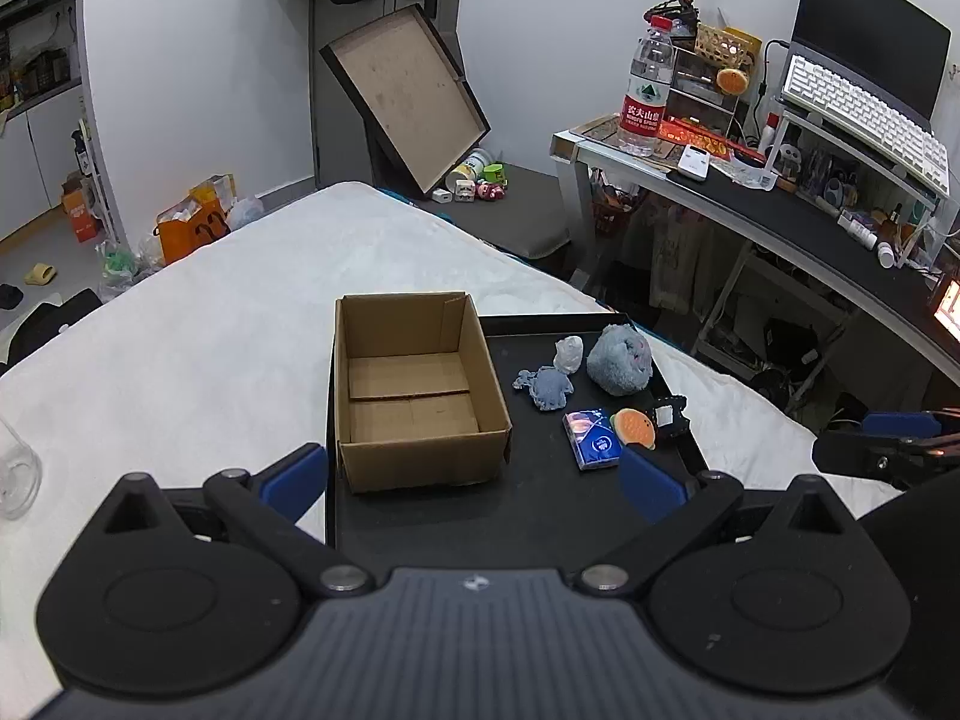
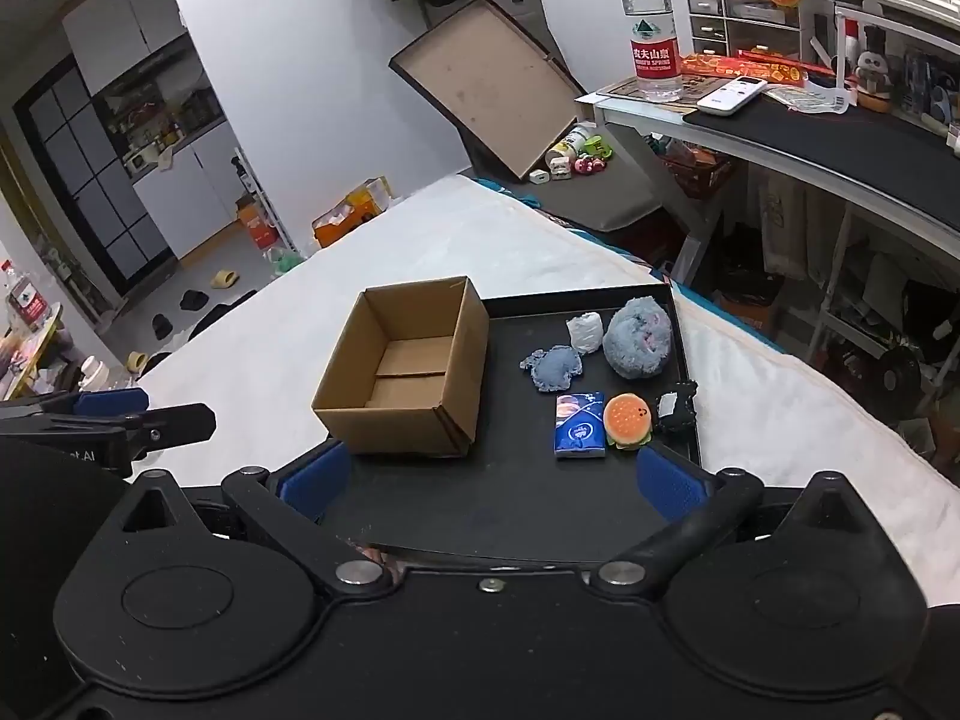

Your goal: Organize soft objects

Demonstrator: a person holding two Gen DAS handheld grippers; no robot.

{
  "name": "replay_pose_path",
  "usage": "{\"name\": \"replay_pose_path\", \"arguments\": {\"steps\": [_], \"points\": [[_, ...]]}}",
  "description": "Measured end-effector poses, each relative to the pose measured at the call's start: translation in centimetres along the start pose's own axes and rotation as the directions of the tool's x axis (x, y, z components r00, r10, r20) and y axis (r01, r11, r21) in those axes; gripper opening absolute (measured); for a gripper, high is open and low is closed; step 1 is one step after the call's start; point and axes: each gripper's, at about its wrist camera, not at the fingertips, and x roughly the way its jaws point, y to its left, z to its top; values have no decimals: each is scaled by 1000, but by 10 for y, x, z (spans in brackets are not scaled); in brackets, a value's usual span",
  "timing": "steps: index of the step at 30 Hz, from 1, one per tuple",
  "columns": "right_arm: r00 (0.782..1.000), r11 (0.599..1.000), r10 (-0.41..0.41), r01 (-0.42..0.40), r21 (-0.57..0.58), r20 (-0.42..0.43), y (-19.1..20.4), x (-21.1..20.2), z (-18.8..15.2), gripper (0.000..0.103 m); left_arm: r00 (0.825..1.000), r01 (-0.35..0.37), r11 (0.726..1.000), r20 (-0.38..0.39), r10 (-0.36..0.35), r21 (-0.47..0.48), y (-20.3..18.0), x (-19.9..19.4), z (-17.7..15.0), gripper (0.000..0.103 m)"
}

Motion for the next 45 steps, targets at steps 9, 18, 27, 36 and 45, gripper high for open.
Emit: {"name": "replay_pose_path", "arguments": {"steps": [9,18,27,36,45], "points": [[1000,1000,-16,16,-7,9,3,-3,0,103,1000,-2,1000,14,2,-6,2,-4,-1,102],[1000,1000,-23,23,-5,13,5,-5,-1,103,1000,-1,1000,16,1,-10,3,-5,-1,102],[999,999,-43,43,-13,18,8,-8,0,103,1000,-3,1000,28,4,-8,2,-10,0,102],[998,999,-53,53,-12,24,9,-10,-2,103,999,-3,1000,39,4,-9,2,-14,-1,102],[998,999,-53,53,-6,25,9,-12,-2,103,999,-3,1000,39,3,-9,3,-14,-1,102]]}}
